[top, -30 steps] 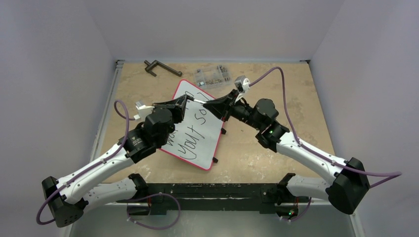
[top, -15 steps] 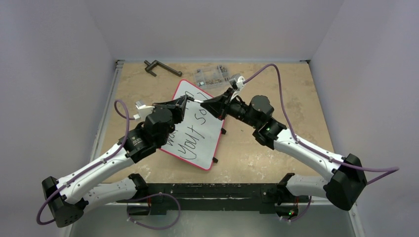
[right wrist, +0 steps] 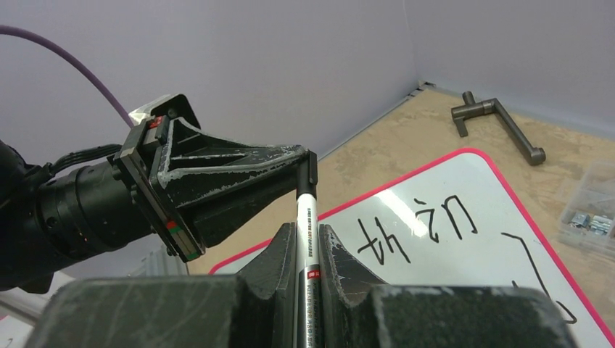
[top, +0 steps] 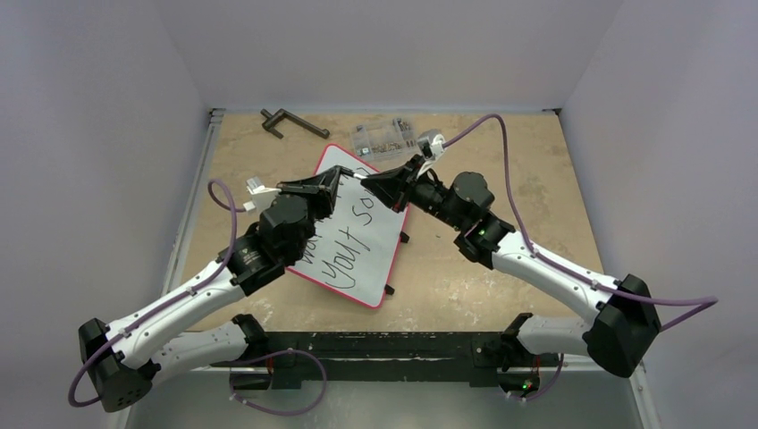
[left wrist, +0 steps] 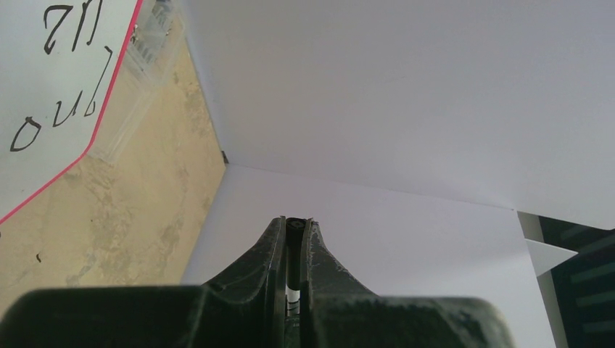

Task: Write a sentence on the whiteboard
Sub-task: Insert the whiteboard marker without the cap into the pen cap.

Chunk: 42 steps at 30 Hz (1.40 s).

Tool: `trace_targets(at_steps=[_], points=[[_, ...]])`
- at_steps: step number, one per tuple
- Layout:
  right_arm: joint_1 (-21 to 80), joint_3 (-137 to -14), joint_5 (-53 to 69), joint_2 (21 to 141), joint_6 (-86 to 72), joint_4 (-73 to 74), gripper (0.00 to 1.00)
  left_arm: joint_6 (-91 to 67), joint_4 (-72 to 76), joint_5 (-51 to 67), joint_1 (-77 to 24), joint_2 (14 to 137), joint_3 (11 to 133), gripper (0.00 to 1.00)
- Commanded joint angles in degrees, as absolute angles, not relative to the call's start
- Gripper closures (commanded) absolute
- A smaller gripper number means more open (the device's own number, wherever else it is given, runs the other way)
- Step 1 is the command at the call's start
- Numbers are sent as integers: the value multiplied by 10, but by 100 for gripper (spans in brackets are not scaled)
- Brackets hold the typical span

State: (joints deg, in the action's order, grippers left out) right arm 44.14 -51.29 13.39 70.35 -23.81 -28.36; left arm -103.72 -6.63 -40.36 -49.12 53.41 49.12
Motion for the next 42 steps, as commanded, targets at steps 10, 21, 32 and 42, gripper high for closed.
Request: trace_targets(at_steps=[10,21,32,42], points=[[446,-532,115,730,-300,-330,100,-874,275,-314,-493,551,419,100],[446,-576,106,753,-335,-312,100,-830,317,-238,-493,583,435,100],[447,-618,103,788,-376,-289,100,-818,379,-201,-494,590,415,100],[446,-588,71,758,-354,-277,100,-781,302,-227,-494,535,417,70]])
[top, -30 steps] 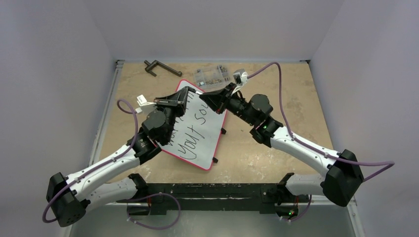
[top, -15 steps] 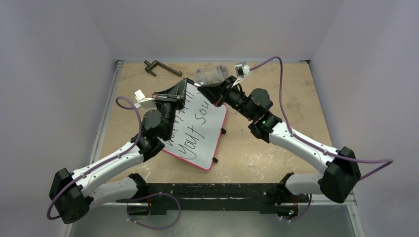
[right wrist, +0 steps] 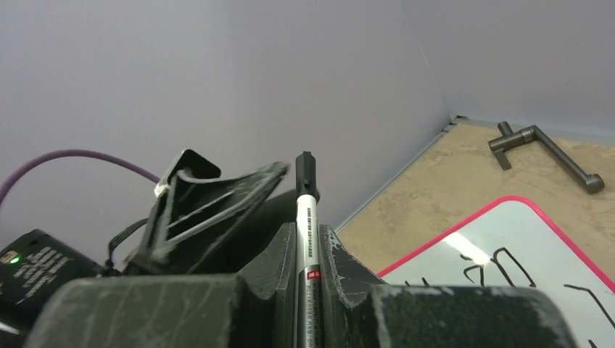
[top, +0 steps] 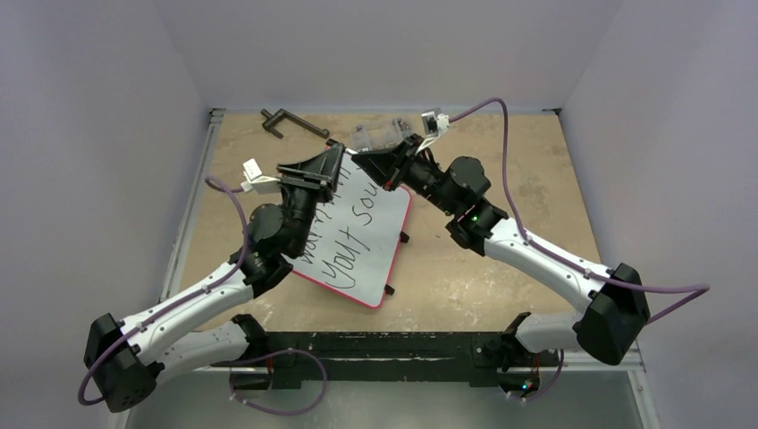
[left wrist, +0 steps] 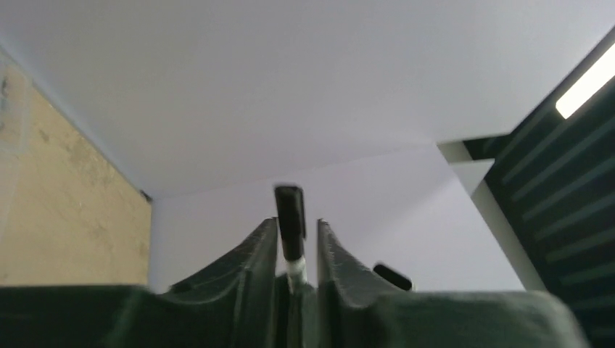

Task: Write a sentence on the whiteboard
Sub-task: Insert the whiteboard marker without the cap into the pen cap, then put down the whiteboard marker at the center of the board.

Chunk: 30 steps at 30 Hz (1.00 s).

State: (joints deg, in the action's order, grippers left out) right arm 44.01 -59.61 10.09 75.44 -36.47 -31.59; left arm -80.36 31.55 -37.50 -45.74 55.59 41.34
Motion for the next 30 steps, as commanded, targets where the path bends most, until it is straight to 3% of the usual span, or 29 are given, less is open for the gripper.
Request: trace_targets(at_steps=[1,5,11,22,30], points=[[446,-585,60,752,-351,-273,100,-778,299,-230,-493,532,415,60],[446,-576,23,729,-330,-248,100,-773,281,-242,-493,516,411,34],[446,-561,-70,694,-299,-198,100,-750,229,-256,-493,484,413,18],[434,-504,-247,637,-231,-104,100,-613,-131,-334,-490,431,516,1],[395,-470,-283,633,-214,-44,100,-361,-242,-392,-471,333,544,0]])
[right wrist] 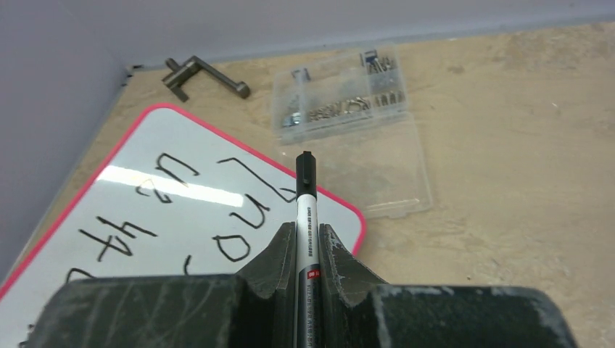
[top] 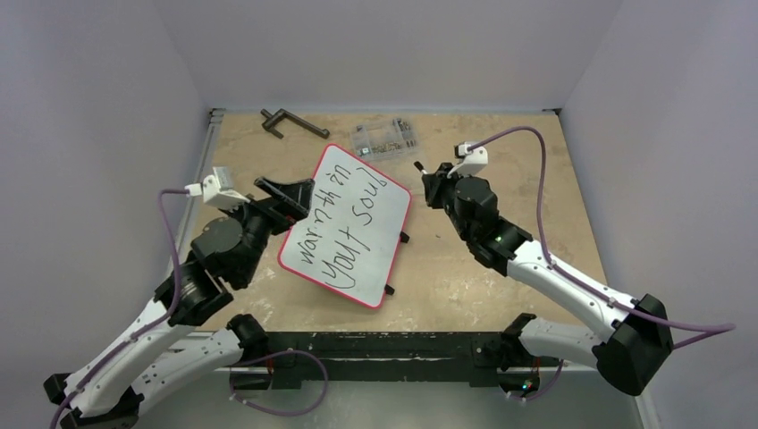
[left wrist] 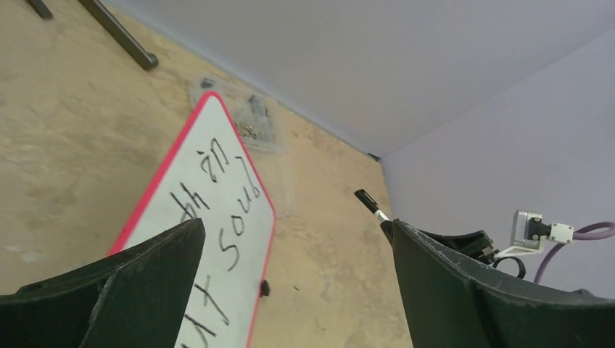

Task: Write a sentence on the whiteboard
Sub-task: Put down the whiteboard marker at the center of the board.

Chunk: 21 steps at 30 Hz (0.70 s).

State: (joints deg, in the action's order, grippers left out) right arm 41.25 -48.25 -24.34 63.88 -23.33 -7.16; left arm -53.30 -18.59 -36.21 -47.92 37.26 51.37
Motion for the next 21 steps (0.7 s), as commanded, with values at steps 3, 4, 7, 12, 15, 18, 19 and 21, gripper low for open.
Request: trace_targets(at_steps=[3,4,7,12,15,18,19,21], points=[[386,-458,-288,641,-209,-36,100,-268,-308,-411,-469,317,579,0],[386,-457,-292,645,-208,-31,100,-244,-325,-420,-469,313,589,0],[381,-452,-302,659,-203,-21,100,-180,-360,-428,-469,300,611,0],[365,-442,-297,677,-200,-18,100,-120,-403,-461,-469,307,631,0],[356,-439,-300,690,-197,-16,100,-87,-401,-477,-466,321,623,0],[343,-437,-305,704,-198,-12,100,-73,-404,-469,-444,354,615,0],[336,-436,-307,709,-199,-10,100,-76,-407,-449,-428,364,610,0],[324,-436,-310,719,-207,-6,100,-90,-404,-386,-392,380,597,0]])
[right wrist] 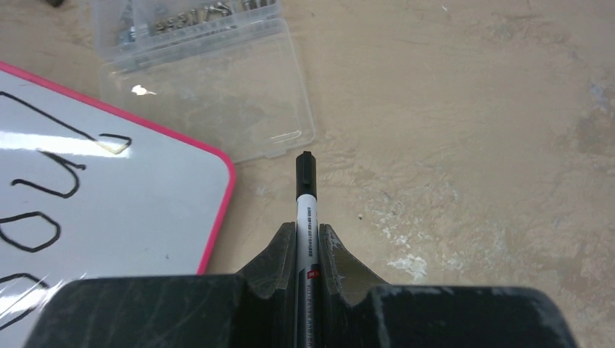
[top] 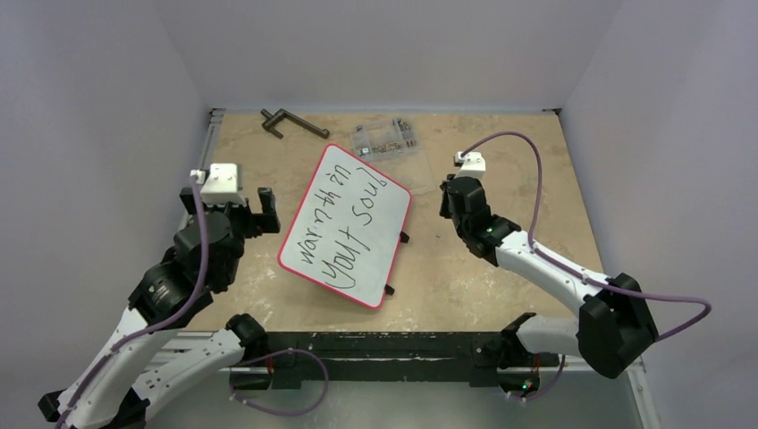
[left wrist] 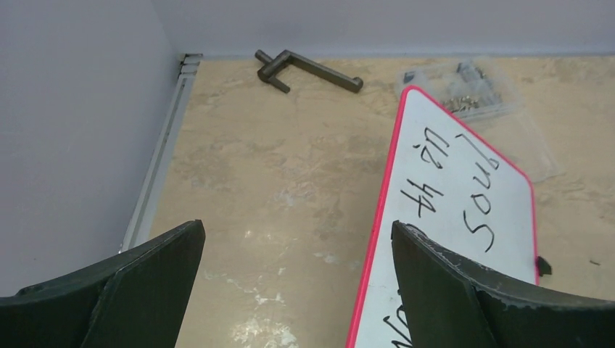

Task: Write a sentence on the whiteboard
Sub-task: Put down the whiteboard marker at the center of the board.

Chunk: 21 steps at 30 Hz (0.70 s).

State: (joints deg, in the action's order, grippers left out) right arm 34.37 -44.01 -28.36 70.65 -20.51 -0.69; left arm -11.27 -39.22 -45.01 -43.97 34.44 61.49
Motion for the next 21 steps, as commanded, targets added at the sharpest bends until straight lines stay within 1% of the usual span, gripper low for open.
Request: trace_targets(at_steps=[1,8,10,21], points=[[317,-436,-310,724,-213,-3,100,-98,-403,-360,-364,389,592,0],[282,-435,-307,772,-265,10,100,-129,-378,-218,-236,415,558,0],[274,-433,-307,788,-274,3,100,-133,-373,-193,-212,415,552,0],[245,-431,-296,847,-297,-26,100,-127,-365,-190,-195,395,538,0]])
